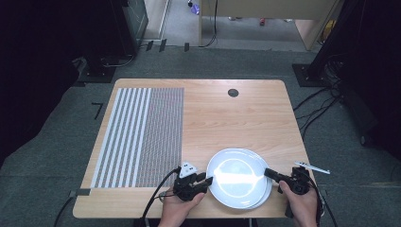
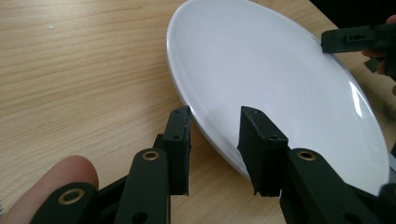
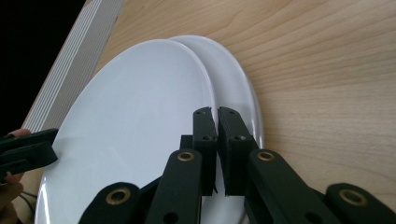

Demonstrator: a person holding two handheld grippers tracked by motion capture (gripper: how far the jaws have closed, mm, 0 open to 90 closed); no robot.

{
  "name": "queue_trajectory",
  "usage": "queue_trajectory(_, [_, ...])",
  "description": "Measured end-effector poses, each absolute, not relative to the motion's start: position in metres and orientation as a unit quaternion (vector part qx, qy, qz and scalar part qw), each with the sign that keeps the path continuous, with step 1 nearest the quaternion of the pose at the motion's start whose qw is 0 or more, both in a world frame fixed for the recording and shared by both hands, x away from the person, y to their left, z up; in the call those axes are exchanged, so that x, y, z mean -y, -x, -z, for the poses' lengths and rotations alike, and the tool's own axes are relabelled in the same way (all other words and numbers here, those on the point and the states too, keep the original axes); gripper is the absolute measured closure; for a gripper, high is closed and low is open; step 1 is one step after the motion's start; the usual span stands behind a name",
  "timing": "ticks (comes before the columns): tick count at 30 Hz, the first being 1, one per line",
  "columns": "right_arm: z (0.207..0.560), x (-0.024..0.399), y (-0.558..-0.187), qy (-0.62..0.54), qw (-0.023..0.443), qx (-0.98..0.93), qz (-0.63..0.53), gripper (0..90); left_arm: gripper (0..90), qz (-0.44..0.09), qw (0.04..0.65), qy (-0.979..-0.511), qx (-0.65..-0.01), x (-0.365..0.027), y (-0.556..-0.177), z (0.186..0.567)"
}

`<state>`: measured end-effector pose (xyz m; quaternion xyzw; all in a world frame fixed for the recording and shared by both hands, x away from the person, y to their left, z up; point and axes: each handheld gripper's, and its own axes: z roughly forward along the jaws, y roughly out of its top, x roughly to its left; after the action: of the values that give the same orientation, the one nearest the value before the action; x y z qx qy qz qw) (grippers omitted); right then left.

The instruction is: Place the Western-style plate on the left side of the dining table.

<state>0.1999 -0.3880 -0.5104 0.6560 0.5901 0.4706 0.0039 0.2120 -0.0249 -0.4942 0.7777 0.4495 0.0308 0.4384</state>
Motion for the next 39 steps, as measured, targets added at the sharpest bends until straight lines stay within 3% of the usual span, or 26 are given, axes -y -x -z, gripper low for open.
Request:
queue_trajectory(22, [0.523, 0.379, -0.204, -0.659, -0.048, -0.568, -0.49, 84.5, 68.5, 0.025, 0.445, -0.767, -0.461, 0.009, -0.22, 0.497])
queue_trajectory(26, [0.518, 0.376, -0.203, -0.66, -0.023, -0.569, -0.491, 85.5, 69.0, 0.027, 0.445, -0.767, -0.462, 0.008, -0.22, 0.496])
queue_trajectory(39, [0.513, 0.376, -0.2, -0.658, -0.017, -0.555, -0.509, 86.9, 69.3, 0.031, 0.447, -0.763, -0.466, 0.007, -0.221, 0.498])
